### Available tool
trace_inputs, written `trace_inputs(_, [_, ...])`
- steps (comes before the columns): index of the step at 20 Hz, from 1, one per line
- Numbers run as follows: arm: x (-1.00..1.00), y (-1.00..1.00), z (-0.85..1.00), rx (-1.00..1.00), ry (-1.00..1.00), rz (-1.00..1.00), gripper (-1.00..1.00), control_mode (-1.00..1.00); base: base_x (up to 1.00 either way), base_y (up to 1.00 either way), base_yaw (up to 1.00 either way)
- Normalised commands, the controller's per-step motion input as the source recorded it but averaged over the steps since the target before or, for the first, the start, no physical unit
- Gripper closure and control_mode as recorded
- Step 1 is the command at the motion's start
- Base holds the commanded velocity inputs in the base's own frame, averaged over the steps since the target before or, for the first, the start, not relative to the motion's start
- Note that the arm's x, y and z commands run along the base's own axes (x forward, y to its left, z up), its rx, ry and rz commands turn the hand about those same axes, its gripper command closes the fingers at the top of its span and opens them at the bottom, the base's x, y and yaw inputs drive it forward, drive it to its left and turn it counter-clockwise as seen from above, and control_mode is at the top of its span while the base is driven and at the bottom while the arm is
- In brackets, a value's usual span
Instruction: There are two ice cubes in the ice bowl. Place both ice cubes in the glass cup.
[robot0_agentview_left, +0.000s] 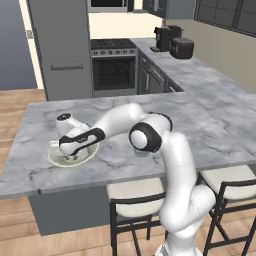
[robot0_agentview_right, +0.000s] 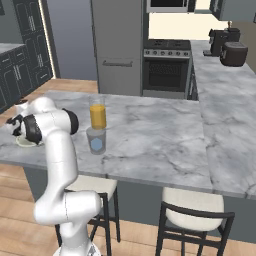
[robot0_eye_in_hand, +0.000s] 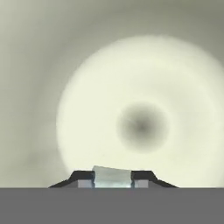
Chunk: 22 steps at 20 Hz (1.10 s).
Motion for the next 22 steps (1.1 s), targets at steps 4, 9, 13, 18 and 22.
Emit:
trace_inputs(4, [-0.51, -0.61, 0.33, 0.08, -0.12, -0.03, 1.00, -1.00, 0.00, 0.00, 0.00])
trace_inputs(9, [-0.30, -0.69, 1.00, 0.13, -0.34, -0.06, 1.00, -1.00, 0.00, 0.00, 0.00])
trace_inputs(13, [-0.08, -0.68, 1.00, 0.10, -0.25, -0.08, 1.00, -1.00, 0.00, 0.00, 0.00])
trace_inputs(18, [-0.01, -0.78, 1.00, 0.03, -0.21, -0.10, 1.00, -1.00, 0.00, 0.00, 0.00])
trace_inputs(22, [0.00, -0.93, 0.91, 0.00, -0.09, -0.14, 1.00, -1.00, 0.00, 0.00, 0.00])
